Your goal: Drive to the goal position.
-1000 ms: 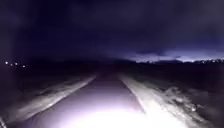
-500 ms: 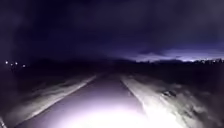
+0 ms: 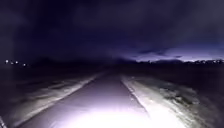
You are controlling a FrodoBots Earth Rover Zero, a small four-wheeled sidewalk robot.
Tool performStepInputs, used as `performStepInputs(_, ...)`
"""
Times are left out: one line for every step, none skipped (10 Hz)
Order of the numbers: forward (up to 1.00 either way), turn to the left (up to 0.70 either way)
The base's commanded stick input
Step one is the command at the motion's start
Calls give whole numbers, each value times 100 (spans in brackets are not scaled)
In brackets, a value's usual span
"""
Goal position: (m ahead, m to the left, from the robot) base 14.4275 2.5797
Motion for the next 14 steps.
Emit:
performStepInputs(85, 0)
performStepInputs(85, 0)
performStepInputs(85, 0)
performStepInputs(85, 3)
performStepInputs(85, 8)
performStepInputs(85, 10)
performStepInputs(85, 5)
performStepInputs(85, 1)
performStepInputs(85, 0)
performStepInputs(85, 0)
performStepInputs(85, 0)
performStepInputs(85, 0)
performStepInputs(85, 0)
performStepInputs(85, 0)
